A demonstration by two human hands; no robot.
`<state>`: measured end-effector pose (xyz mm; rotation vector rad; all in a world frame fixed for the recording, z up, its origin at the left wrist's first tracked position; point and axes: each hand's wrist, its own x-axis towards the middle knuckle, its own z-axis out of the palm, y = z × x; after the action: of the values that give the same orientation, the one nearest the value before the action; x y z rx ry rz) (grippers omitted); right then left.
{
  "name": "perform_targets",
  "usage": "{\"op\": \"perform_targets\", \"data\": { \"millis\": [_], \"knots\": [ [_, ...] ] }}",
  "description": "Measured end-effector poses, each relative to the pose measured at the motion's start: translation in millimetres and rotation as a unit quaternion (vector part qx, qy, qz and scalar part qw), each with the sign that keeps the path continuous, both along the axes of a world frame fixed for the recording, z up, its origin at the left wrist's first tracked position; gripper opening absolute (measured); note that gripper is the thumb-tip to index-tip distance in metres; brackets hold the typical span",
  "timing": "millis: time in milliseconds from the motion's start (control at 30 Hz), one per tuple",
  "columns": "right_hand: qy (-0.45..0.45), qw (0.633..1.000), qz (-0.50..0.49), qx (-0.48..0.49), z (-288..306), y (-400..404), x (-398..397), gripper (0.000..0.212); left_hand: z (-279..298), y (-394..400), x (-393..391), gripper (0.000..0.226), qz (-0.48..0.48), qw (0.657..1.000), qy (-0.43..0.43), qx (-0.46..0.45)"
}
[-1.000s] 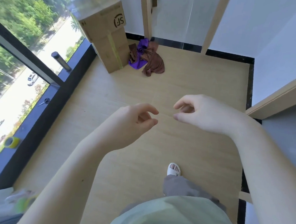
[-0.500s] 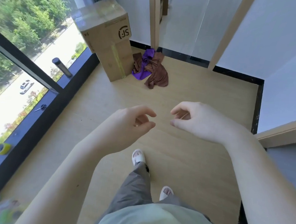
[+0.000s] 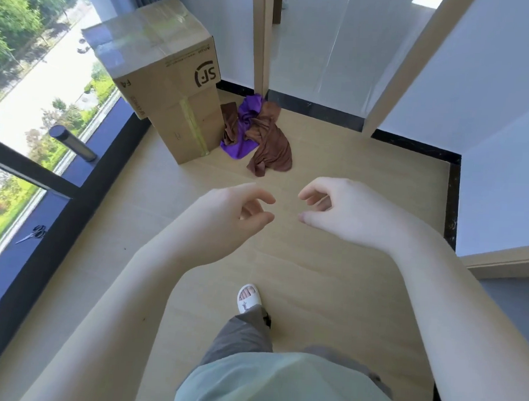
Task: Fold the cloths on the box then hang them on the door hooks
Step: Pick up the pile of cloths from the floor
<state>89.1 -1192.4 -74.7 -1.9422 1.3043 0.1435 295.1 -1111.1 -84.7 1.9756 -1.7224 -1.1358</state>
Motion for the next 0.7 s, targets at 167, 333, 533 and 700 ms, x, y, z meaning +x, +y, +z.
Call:
{"op": "perform_targets", "data": {
  "millis": [167,333,533,700],
  "knots": [
    [-0.001,1.0,-0.022,0.003,0.7,-39.4,32.1,0.035,0.4,-49.1,37.1,0.023,-0.029,1.0,-0.006,0.002],
    [0.008,0.999,-0.033,-0.002,-0.3,-75.3,48.6,0.036,-4.3,-87.3,56.8,0.022,-0.044,0.999,0.006,0.006],
    [0.011,1.0,-0.018,0.005,-8.3,-125.6,67.4,0.038,-9.9,-130.5,72.1,0.022,-0.042,0.999,0.01,0.01],
    [-0.002,1.0,0.018,0.015,-19.1,-185.8,90.3,0.039,-14.0,-177.9,84.8,0.022,-0.026,0.999,-0.014,0.018]
  ]
}}
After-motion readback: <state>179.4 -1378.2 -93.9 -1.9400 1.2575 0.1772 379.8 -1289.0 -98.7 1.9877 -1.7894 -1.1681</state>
